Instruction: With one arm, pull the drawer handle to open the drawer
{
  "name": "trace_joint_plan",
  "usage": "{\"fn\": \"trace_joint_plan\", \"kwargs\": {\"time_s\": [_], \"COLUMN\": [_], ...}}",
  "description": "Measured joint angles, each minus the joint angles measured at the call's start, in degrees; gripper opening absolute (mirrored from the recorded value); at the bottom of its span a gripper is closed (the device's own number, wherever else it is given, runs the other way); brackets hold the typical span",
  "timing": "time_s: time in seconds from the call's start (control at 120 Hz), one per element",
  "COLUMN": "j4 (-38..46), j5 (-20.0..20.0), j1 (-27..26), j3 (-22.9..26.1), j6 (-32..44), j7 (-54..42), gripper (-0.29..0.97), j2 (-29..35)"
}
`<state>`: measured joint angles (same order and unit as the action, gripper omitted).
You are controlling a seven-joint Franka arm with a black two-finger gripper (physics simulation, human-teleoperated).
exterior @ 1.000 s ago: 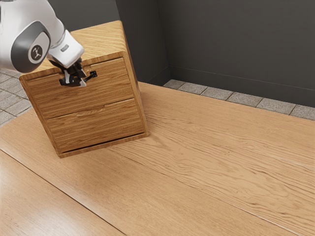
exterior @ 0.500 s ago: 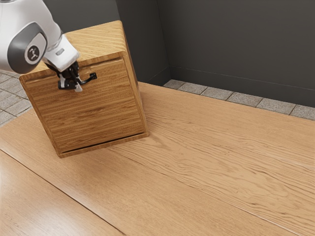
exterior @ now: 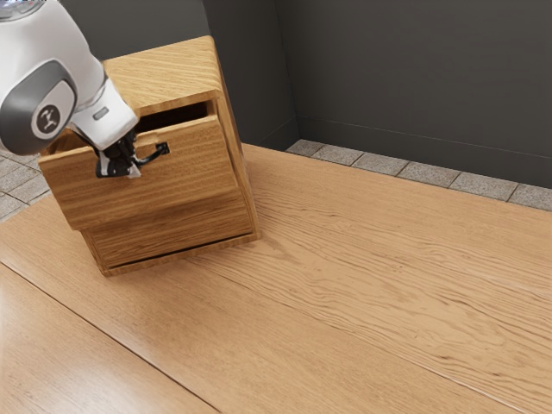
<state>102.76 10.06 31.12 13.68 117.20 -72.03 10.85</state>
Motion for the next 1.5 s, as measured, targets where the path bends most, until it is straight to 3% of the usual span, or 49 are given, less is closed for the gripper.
{"fn": "trace_joint_plan", "kwargs": {"time_s": [0.517, 1.017, 1.5], "j4": [7.32, 13.63, 18.08], "j5": [-0.79, -3.06, -5.15], "j1": [-0.05, 0.09, 0.06], "j3": [0.09, 4.02, 6.50], "j6": [-0.13, -2.49, -3.60], "j7": [3.56, 7.67, 9.78], "gripper": [0.01, 0.05, 0.01], "j2": [7.10, 14.83, 21.46]}}
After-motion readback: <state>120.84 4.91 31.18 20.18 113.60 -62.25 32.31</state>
